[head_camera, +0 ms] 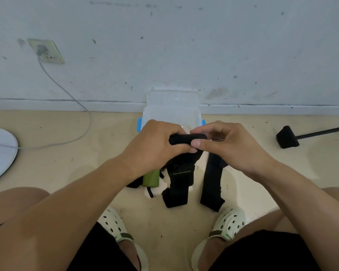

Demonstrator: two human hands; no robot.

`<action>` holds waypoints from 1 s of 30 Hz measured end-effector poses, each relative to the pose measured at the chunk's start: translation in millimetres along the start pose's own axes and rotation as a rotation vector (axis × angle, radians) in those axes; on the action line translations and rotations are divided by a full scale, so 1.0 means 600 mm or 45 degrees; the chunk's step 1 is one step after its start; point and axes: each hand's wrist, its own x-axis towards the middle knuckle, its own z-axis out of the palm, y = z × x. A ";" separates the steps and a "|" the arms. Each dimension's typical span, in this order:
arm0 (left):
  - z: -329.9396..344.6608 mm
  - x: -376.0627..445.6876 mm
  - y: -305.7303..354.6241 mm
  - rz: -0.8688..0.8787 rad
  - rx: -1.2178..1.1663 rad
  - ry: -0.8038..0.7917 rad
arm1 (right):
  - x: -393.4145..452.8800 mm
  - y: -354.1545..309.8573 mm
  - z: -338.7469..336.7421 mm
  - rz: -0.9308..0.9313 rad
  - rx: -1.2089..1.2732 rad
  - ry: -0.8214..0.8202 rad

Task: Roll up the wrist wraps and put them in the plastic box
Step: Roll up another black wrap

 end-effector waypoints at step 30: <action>0.001 -0.019 0.009 0.174 -0.079 0.082 | 0.001 -0.017 -0.005 0.182 0.416 0.093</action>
